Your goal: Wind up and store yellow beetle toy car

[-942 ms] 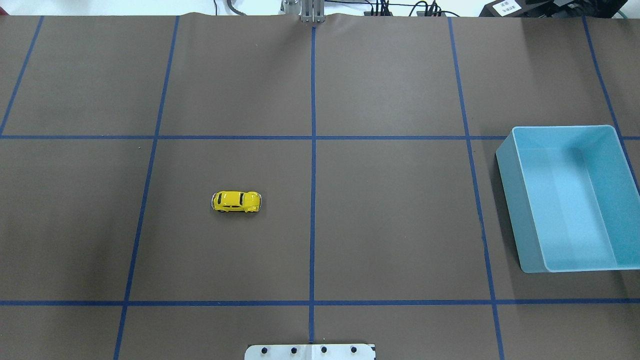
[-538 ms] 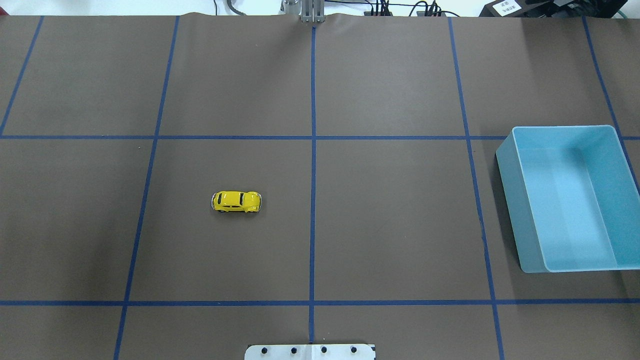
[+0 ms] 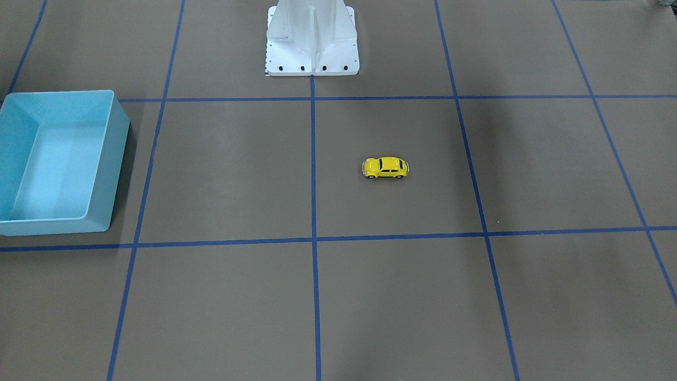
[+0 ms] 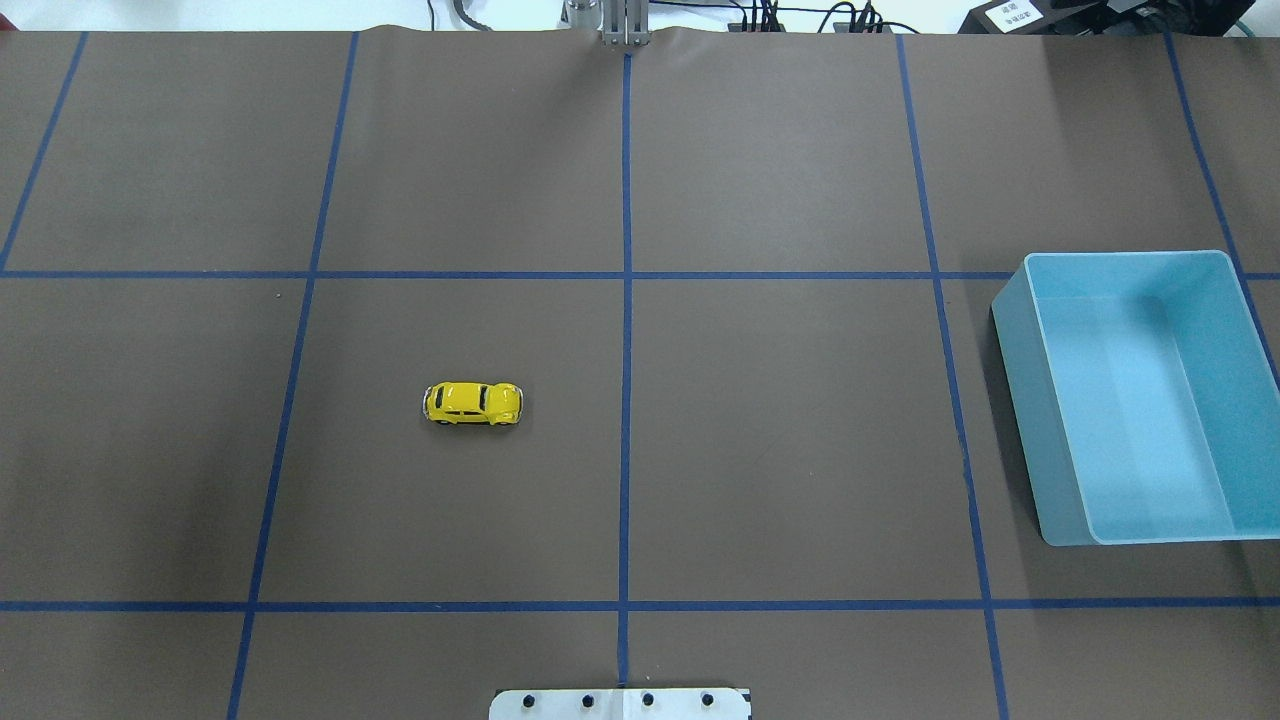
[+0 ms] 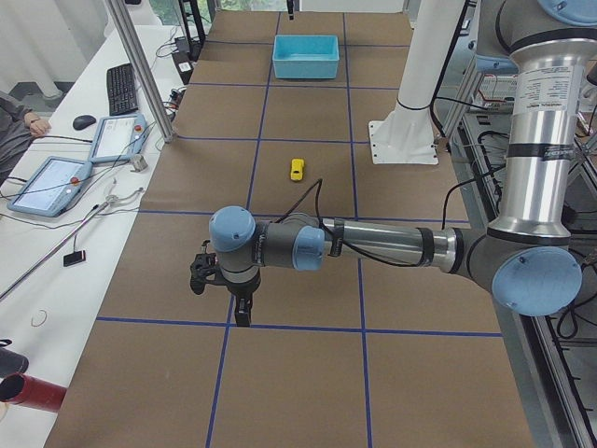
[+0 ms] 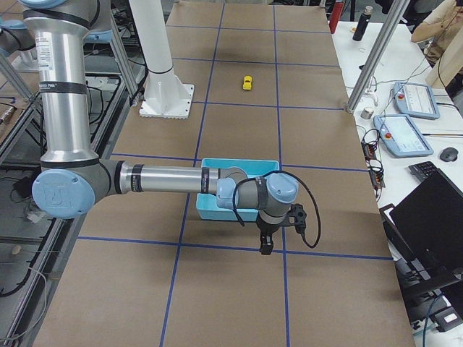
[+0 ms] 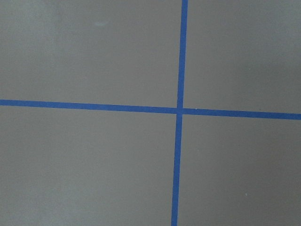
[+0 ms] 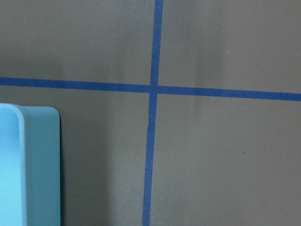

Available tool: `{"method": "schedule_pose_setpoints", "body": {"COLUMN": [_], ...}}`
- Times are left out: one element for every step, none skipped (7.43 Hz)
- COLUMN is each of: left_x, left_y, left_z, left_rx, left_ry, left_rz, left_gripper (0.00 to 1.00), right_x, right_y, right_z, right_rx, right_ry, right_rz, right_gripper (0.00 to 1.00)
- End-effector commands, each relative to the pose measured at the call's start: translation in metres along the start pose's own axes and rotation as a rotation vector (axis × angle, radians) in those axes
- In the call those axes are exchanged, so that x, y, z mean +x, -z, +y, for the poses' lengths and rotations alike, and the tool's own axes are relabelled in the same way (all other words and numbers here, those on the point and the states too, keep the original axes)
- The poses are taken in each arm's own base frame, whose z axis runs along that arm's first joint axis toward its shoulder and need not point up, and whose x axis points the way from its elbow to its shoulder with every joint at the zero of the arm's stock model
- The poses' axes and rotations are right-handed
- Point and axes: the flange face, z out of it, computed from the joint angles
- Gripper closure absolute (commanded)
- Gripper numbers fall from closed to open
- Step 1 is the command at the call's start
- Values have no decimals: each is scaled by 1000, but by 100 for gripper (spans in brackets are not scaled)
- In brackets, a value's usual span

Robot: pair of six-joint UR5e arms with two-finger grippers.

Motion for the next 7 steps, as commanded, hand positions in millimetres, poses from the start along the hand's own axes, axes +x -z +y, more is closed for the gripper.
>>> {"method": "schedule_pose_setpoints", "body": {"left_x": [2,0,-1,-1,5,28,71], "left_y": [1,-1,-1,-1,4,21,51], "left_z": [-4,-3,-3,-3,-5,-18,-50], "left_rx": [3,0,-1,0,8,19,-12], "left_ry": [-4,-2,-8,-11,-17,-35,-28], "left_rz": [5,4,3,1,4,4,-7], "left_gripper": [0,0,0,0,0,0,0], "right_x": [1,1,1,1,1,1,0], "right_y": [-1,-1,-1,-1,-1,-1,0], "right_z": [1,1,1,1,1,1,0], "right_rx": [-2,-2,-2,-2,-2,-2,0], "right_ry": [-2,-2,-2,-2,-2,-2,0], "right_rz": [0,0,0,0,0,0,-2], "right_gripper": [0,0,0,0,0,0,0]}}
